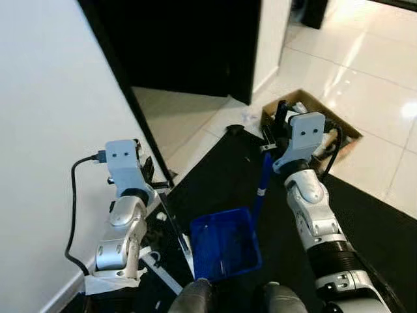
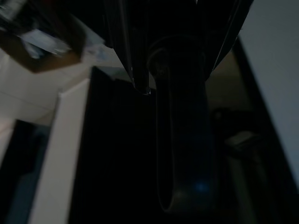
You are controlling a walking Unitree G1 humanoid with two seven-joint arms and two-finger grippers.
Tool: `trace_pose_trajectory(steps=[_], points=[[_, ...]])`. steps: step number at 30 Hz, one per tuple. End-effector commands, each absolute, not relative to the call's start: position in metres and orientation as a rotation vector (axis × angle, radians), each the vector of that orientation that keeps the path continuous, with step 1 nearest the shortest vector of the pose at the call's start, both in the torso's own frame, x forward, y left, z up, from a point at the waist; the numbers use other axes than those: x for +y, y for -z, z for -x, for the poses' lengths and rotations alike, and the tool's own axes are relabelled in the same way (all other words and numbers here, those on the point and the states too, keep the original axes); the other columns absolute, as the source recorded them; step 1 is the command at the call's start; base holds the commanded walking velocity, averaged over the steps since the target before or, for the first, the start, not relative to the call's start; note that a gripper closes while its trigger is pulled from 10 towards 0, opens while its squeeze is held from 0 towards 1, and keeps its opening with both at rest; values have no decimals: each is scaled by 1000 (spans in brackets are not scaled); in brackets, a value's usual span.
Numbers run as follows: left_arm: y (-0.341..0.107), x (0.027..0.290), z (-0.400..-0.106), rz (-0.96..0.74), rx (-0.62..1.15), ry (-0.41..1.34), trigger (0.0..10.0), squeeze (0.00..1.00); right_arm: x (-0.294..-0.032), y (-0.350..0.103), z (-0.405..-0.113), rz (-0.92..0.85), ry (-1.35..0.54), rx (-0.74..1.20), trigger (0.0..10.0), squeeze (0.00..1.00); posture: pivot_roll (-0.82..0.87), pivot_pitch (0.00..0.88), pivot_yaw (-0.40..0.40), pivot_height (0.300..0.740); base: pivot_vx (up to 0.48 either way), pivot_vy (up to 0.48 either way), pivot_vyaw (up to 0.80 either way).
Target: Sweep floor
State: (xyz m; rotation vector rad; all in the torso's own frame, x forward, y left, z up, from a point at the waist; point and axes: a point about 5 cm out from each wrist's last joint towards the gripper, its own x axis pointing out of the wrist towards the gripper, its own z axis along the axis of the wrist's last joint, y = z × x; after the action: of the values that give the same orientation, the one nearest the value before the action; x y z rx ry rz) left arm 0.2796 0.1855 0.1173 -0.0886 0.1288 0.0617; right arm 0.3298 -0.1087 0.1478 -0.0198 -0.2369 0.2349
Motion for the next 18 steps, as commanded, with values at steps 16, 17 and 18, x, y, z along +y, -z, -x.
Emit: trace_pose_trajectory(steps=[16,17,18], points=[[-119,187,-280,79,111,-68,10000,0,-101,-144,-329,43,-276,-232,10000,0,18,89,69,740,0,0,788],[-119,187,-280,79,111,-68,10000,0,-101,-144,-329,43,-277,-232,10000,0,18,90,69,740,0,0,794],[-119,187,-280,79,110,-68,10000,0,-101,-145,-329,43,-277,-233,10000,0,18,90,69,740,0,0,794]])
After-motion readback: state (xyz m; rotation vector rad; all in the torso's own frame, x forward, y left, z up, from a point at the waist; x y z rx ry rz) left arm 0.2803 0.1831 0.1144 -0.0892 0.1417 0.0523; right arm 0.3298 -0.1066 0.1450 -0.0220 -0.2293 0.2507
